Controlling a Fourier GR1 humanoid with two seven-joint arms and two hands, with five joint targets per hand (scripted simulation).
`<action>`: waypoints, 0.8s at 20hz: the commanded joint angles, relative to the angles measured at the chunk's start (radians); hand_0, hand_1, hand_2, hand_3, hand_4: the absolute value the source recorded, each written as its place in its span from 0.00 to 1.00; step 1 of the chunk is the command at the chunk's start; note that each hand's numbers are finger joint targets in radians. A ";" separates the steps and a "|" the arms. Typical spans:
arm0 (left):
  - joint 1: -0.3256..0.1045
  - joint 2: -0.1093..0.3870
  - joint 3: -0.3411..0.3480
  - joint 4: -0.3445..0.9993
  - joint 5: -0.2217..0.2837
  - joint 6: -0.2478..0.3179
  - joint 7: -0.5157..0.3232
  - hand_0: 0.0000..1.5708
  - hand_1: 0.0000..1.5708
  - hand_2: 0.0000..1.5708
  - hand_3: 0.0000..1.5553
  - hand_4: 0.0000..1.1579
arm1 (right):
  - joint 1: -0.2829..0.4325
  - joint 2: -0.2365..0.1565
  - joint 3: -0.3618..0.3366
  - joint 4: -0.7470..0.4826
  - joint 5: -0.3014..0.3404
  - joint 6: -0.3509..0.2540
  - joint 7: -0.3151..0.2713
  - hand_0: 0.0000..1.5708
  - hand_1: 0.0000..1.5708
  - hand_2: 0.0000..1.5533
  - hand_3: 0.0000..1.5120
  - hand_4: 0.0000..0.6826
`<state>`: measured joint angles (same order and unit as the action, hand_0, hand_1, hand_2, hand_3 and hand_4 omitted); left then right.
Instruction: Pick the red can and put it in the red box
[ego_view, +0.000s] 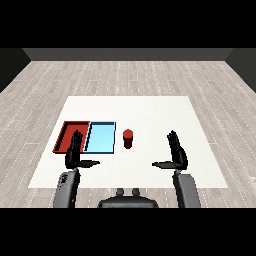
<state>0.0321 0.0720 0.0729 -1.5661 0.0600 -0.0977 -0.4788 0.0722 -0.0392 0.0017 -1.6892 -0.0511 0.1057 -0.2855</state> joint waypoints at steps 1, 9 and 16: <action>-0.054 0.010 0.025 0.038 0.008 0.001 -0.003 0.00 0.00 0.00 0.00 0.00 | -0.017 0.028 0.027 0.142 0.059 -0.009 -0.112 0.00 0.00 0.00 0.00 0.00; 0.029 -0.018 -0.016 -0.054 -0.007 -0.001 0.007 0.00 0.00 0.00 0.00 0.00 | -0.097 0.038 0.024 0.099 -0.023 -0.031 0.030 0.00 0.00 0.00 0.00 0.00; -0.036 0.003 0.021 0.017 -0.010 -0.003 -0.026 0.00 0.00 0.00 0.00 0.00 | -0.169 0.039 0.021 0.154 -0.053 -0.070 0.067 0.00 0.00 0.00 0.00 0.00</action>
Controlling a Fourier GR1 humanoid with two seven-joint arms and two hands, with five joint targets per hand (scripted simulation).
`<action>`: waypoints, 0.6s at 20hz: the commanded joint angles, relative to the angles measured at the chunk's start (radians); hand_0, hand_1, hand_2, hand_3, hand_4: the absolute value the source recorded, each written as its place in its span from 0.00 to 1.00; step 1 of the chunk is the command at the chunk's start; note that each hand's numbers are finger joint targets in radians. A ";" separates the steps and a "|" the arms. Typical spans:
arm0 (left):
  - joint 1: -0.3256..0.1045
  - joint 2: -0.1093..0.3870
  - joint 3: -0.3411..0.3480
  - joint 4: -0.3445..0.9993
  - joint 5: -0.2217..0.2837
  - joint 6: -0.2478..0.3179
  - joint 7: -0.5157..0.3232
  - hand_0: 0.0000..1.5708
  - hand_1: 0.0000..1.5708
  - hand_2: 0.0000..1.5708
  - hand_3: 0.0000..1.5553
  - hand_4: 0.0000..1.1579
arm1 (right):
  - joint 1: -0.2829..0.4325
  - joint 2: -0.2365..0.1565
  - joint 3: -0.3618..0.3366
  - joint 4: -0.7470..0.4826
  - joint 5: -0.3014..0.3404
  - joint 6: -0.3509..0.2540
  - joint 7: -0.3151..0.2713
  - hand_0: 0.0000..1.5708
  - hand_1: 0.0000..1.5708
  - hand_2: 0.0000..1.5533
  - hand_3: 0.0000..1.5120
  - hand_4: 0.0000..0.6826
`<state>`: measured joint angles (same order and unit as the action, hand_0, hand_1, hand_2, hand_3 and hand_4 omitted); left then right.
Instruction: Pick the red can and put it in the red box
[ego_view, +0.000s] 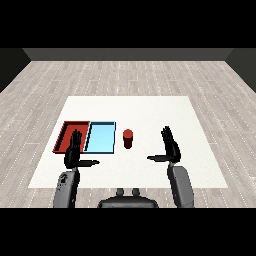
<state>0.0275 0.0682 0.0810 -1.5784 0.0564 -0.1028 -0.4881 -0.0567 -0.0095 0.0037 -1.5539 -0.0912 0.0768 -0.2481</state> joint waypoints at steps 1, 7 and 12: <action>0.002 0.027 0.028 -0.042 0.026 -0.019 0.039 0.00 0.00 0.00 0.00 0.00 | -0.033 0.009 0.018 -0.011 -0.005 -0.005 0.048 0.00 0.00 0.00 0.00 0.00; -0.004 0.025 0.039 0.009 0.042 -0.040 -0.008 0.00 0.00 0.00 0.00 0.00 | -0.164 0.009 0.079 0.116 -0.049 -0.093 0.056 0.00 0.00 0.00 0.00 0.00; 0.015 -0.012 0.001 -0.052 0.002 0.015 0.035 0.00 0.00 0.00 0.00 0.00 | -0.104 0.009 0.157 0.220 -0.086 -0.080 -0.087 0.00 0.00 0.00 0.00 0.00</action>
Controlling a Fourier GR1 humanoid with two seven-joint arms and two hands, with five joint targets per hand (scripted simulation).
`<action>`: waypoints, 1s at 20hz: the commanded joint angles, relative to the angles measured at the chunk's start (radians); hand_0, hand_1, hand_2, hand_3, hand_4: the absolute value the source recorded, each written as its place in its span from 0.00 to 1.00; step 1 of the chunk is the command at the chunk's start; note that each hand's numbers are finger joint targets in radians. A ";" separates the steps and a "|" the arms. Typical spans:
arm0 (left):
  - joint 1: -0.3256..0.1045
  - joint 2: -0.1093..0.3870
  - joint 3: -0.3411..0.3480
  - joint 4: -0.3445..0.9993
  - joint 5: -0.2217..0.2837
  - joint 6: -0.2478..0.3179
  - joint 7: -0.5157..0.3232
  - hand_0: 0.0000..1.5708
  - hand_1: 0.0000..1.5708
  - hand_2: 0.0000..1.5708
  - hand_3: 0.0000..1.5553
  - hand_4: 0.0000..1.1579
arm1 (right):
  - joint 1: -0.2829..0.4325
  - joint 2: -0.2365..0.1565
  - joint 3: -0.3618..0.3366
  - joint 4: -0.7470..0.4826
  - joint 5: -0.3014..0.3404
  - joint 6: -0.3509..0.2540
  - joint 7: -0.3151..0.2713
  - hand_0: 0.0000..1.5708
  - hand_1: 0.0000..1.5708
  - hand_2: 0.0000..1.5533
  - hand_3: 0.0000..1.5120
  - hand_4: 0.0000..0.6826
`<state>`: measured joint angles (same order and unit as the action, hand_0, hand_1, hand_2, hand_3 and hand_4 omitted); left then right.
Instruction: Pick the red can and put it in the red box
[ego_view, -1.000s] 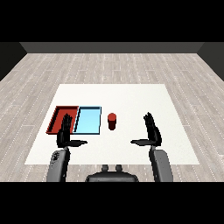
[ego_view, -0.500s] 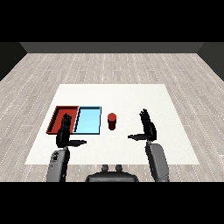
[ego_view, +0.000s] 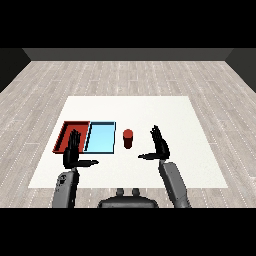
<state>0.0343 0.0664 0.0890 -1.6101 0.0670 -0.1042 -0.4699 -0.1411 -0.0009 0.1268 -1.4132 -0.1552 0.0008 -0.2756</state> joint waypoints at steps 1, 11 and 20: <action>0.073 -0.041 -0.036 0.015 -0.045 0.016 -0.092 0.00 0.00 0.00 0.00 0.00 | -0.071 0.001 0.030 0.135 -0.051 -0.028 -0.069 0.00 0.00 0.00 0.00 0.00; -0.004 -0.006 0.004 0.046 0.007 -0.021 -0.046 0.00 0.00 0.00 0.00 0.00 | -0.111 0.001 0.088 0.277 -0.081 -0.076 -0.159 0.00 0.00 0.00 0.00 0.00; -0.026 -0.009 0.007 -0.040 0.044 -0.001 0.063 0.00 0.00 0.00 0.00 0.00 | -0.219 0.001 0.177 0.428 -0.186 -0.146 -0.259 0.00 0.00 0.00 0.00 0.00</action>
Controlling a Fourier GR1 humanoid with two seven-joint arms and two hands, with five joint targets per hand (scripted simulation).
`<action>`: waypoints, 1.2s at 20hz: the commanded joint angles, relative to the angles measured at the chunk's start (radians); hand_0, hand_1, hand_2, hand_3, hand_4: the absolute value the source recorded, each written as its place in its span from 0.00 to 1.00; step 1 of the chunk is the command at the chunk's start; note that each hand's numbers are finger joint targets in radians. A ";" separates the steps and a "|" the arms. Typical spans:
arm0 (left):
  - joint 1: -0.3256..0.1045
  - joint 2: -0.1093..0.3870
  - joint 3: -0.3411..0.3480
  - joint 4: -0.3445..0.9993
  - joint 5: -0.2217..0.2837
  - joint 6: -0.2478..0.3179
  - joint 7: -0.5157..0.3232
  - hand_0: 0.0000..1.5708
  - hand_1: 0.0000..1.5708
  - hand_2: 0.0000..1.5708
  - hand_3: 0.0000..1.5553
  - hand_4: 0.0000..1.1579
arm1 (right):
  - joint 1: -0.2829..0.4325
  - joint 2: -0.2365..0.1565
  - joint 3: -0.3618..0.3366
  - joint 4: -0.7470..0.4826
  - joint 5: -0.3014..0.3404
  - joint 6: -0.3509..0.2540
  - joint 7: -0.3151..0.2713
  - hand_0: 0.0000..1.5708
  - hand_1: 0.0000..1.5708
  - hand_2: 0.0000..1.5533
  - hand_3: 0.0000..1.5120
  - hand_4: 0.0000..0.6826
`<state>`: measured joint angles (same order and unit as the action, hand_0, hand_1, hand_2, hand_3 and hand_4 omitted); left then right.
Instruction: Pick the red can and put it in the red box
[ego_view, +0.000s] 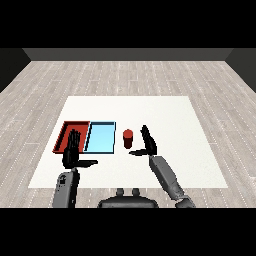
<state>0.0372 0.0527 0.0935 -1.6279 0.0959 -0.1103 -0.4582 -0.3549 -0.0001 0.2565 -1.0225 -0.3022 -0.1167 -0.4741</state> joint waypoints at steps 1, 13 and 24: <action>0.032 0.002 0.006 -0.079 0.030 -0.004 0.039 0.00 0.00 0.00 0.00 0.00 | 0.005 0.000 0.039 0.028 -0.050 -0.012 -0.044 0.00 0.00 0.00 0.00 0.00; 0.009 0.001 -0.002 -0.054 0.005 0.010 0.060 0.00 0.00 0.00 0.00 0.00 | -0.198 0.000 0.138 0.316 -0.265 -0.024 -0.171 0.00 0.00 0.00 0.00 0.00; 0.060 -0.010 -0.011 -0.037 -0.016 -0.006 -0.022 0.00 0.00 0.00 0.00 0.00 | -0.274 0.000 0.216 0.403 -0.372 -0.060 -0.174 0.00 0.00 0.00 0.00 0.00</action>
<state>0.0685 0.0529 0.0962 -1.6679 0.1018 -0.1174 -0.4444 -0.5905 0.0000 0.4431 -0.6484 -0.6336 -0.1611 -0.6513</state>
